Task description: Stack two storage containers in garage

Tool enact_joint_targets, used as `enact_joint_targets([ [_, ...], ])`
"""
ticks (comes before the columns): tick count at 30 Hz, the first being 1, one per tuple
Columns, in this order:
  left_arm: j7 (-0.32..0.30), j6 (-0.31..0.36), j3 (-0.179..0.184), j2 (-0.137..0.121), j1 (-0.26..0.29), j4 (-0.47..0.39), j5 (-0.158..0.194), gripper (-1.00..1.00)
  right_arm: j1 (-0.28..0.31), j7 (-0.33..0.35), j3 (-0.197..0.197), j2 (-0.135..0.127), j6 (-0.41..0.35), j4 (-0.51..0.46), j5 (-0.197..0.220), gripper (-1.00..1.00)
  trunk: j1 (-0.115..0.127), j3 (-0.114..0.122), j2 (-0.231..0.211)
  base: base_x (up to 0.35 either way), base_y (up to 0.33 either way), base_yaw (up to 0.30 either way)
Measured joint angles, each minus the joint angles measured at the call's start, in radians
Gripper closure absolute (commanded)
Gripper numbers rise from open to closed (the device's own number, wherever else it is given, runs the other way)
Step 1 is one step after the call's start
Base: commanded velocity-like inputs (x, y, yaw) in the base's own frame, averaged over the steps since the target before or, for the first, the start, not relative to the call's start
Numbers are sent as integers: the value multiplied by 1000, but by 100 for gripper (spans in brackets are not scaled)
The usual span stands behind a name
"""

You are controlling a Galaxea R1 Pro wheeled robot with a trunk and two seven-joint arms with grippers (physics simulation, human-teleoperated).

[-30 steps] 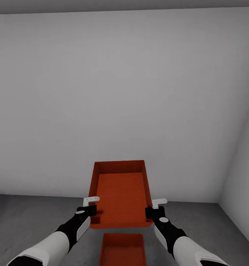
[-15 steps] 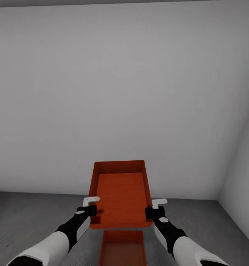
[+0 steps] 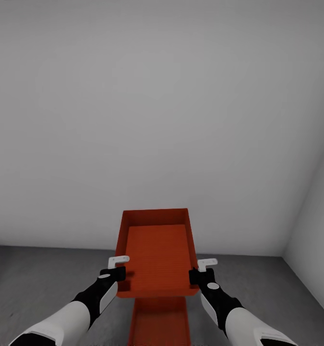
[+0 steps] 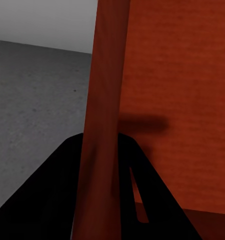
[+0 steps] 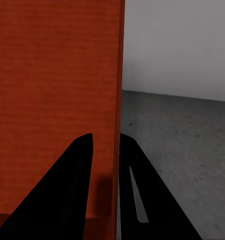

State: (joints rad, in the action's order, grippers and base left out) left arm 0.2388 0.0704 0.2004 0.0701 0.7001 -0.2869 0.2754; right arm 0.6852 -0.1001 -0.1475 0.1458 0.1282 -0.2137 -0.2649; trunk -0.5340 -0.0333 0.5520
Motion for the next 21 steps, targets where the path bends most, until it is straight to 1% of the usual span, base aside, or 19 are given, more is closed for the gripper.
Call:
enact_joint_targets([
  [21,0,2,2,-1,0,-2,1,100,0,-1,0,1,0,0,0,100,0,-33,0,0,0,0],
])
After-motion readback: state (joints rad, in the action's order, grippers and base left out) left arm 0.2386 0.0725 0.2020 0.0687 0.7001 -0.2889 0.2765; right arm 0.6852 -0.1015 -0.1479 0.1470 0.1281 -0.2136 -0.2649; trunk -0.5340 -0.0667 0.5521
